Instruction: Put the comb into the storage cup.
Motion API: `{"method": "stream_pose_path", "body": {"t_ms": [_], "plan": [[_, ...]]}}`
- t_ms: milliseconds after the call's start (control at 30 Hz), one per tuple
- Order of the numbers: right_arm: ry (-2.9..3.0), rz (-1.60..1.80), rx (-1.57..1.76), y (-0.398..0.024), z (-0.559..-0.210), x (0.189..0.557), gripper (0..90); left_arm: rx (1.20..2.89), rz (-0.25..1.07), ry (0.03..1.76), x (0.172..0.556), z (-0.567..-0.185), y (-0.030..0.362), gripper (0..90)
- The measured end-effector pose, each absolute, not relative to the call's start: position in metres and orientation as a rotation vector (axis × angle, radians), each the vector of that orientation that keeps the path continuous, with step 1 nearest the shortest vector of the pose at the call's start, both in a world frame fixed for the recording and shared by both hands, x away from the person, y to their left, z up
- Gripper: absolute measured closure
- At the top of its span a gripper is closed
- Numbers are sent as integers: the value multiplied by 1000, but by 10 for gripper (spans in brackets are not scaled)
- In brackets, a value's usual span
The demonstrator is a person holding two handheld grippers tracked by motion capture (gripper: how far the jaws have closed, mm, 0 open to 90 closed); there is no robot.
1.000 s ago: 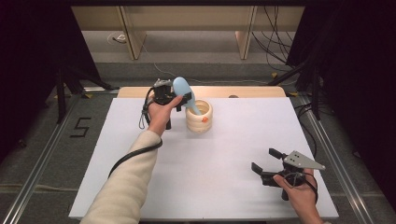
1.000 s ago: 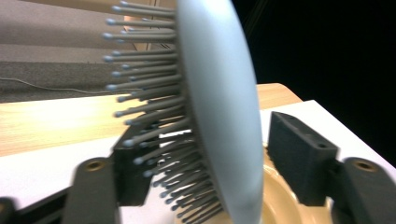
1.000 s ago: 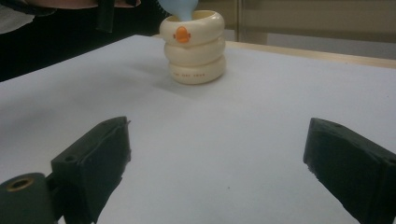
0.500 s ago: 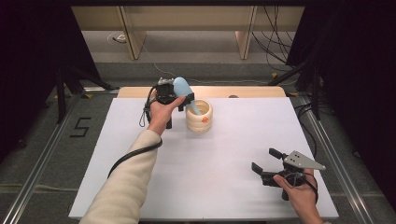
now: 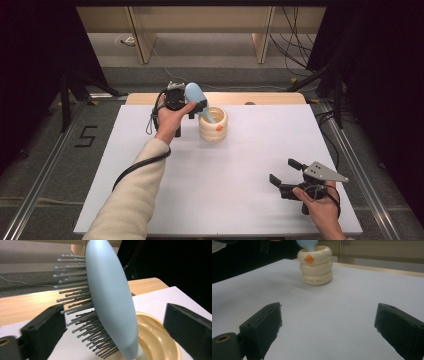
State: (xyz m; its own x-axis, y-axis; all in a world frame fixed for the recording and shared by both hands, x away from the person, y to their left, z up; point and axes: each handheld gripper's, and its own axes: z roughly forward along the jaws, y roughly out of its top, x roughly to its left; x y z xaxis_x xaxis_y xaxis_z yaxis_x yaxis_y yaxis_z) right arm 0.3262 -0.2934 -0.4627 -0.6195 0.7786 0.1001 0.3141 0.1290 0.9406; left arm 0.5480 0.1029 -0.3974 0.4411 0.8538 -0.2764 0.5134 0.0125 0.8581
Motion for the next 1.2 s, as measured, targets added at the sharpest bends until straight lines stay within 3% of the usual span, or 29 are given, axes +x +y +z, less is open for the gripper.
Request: {"method": "stream_pose_path", "body": {"t_ms": [1200], "plan": [[1998,1491,1055,-293,-464,327,83,1627,453,1181,510,-393,126,0]]}}
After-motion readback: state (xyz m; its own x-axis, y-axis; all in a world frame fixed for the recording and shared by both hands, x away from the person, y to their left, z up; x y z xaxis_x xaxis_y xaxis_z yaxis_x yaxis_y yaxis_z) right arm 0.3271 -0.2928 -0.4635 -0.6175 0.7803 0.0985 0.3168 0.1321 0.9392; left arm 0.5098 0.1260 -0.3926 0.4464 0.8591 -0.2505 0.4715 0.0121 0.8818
